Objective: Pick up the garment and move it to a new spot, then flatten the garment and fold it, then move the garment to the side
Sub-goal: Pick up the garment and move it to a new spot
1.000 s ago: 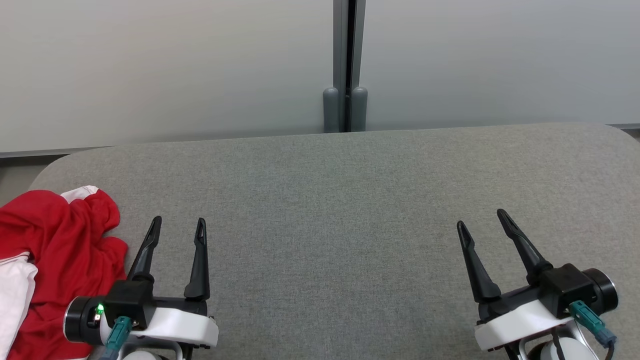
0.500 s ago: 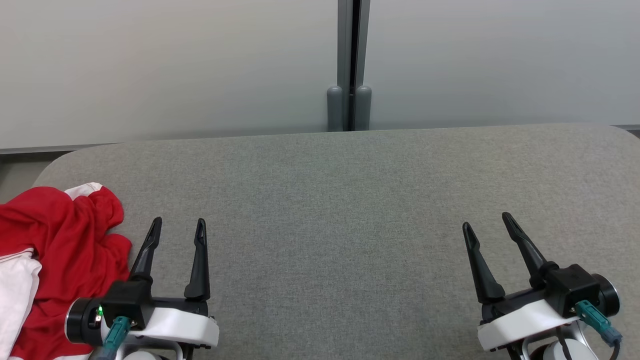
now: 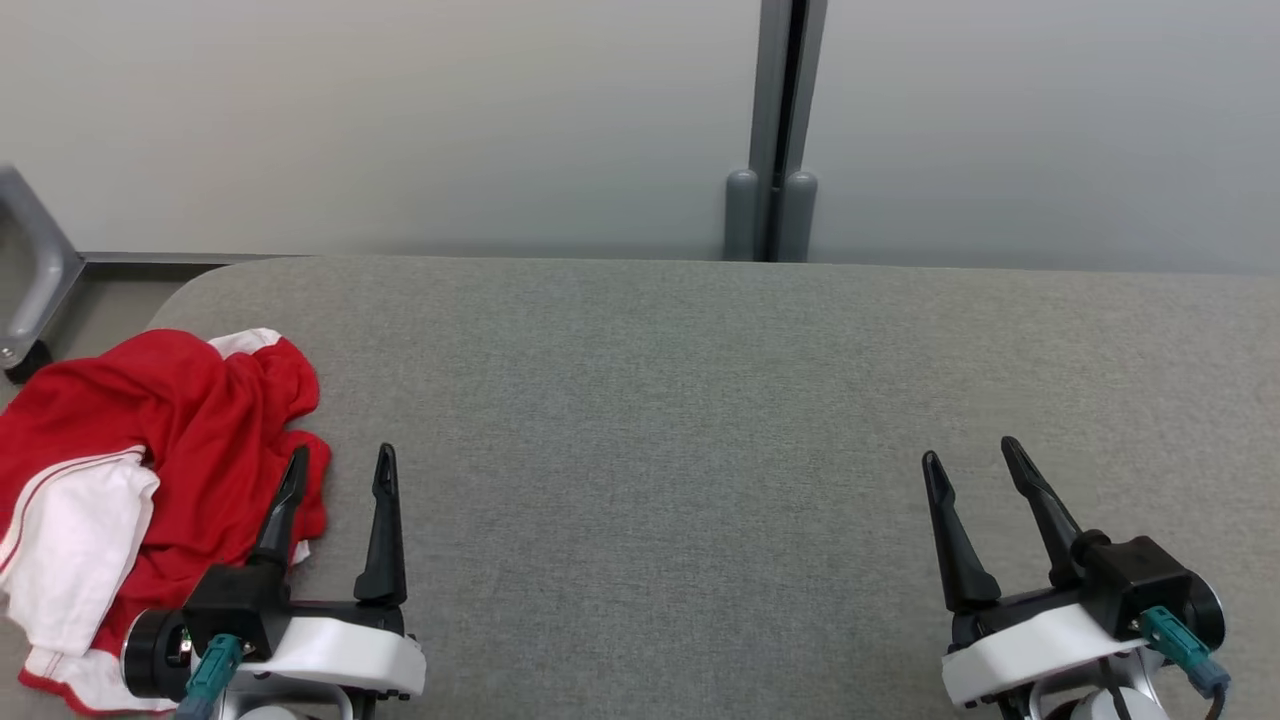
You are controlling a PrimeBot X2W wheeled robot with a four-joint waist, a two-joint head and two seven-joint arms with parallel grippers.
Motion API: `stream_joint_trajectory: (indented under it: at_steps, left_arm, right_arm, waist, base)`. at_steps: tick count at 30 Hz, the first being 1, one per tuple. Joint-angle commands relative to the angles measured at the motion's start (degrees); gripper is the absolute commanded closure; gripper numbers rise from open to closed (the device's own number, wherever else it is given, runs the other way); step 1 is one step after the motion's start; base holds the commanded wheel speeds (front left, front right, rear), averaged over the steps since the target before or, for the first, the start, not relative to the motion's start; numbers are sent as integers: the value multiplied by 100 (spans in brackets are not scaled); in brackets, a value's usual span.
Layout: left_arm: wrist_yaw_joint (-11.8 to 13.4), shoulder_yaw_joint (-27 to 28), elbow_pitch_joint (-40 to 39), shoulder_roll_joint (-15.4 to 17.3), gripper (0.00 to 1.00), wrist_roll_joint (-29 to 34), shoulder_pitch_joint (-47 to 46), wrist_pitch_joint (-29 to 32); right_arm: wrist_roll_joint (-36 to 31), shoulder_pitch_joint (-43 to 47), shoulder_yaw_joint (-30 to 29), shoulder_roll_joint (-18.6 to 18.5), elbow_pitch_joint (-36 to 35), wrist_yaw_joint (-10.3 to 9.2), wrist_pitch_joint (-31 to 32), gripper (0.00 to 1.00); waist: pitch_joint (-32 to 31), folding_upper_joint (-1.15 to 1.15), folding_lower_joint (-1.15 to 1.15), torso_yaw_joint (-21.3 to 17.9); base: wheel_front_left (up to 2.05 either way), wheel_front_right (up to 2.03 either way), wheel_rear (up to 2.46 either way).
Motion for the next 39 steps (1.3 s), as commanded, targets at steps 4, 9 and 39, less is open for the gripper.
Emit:
stream_joint_trajectory:
  at_steps: [4, 9, 39]
  left_arm:
    - [-47, 91, 91, 20, 0, -56, -33, -2]
    - [-95, 192, 183, 18, 0, -44, -12, -2]
    - [-116, 613, 420, 19, 0, -184, 70, -2]
  right_arm:
    - [108, 57, 80, -38, 40, 8, -30, 0]
    - [215, 72, 170, -39, 57, 8, -29, 0]
    - [460, -147, 576, -39, 128, 8, -30, 0]
  waist:
    - [-25, 0, 0, 439]
    - [-36, 0, 0, 910]
    - [3, 0, 0, 2339]
  base:
    - [0, 0, 0]
    - [0, 0, 0]
    - [0, 0, 0]
